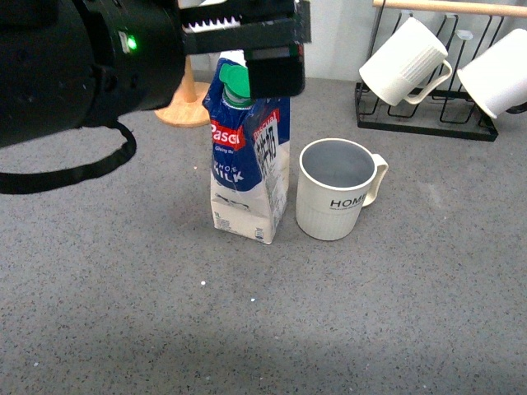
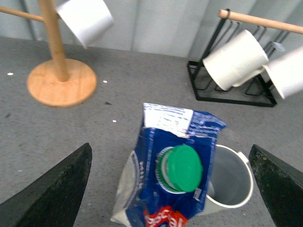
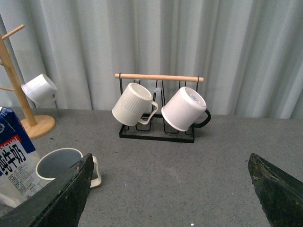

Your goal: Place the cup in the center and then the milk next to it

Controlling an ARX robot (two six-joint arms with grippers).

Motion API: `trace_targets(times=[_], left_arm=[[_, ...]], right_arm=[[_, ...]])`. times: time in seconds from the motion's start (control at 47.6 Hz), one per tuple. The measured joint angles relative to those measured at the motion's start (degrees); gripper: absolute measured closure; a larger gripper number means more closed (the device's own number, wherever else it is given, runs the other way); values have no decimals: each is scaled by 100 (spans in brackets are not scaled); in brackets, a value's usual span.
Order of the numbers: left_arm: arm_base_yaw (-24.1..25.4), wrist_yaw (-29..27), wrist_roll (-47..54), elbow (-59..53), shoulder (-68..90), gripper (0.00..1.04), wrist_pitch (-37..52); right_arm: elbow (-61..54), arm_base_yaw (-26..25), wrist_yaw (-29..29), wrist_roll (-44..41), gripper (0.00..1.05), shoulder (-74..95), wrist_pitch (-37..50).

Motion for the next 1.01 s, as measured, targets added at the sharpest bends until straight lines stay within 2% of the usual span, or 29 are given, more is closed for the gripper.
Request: trace_targets(times=[0.294, 0.336, 0.357, 0.441, 0.84, 0.882, 1.008], left_arm=[[225, -393, 79, 2, -227, 8, 24], [238, -678, 323, -129, -201, 13, 540], [271, -822, 573, -328, -199, 19, 1082], [555, -710, 1123, -1060, -542, 37, 2127], [1523, 122, 1458, -2640, -2188, 97, 2100], [1576, 203, 1451, -2726, -2319, 101, 2057], [1742, 426, 1502, -3042, -2518, 101, 2269]], right_arm=[[0, 0, 0, 0, 9, 0, 2], [0, 0, 0, 0, 9, 0, 2], [0, 0, -4, 0, 9, 0, 2], [0, 0, 2, 0, 9, 0, 0], [0, 0, 0, 0, 9, 0, 0], [0, 0, 0, 0, 9, 0, 0], [0, 0, 2, 0, 9, 0, 0]])
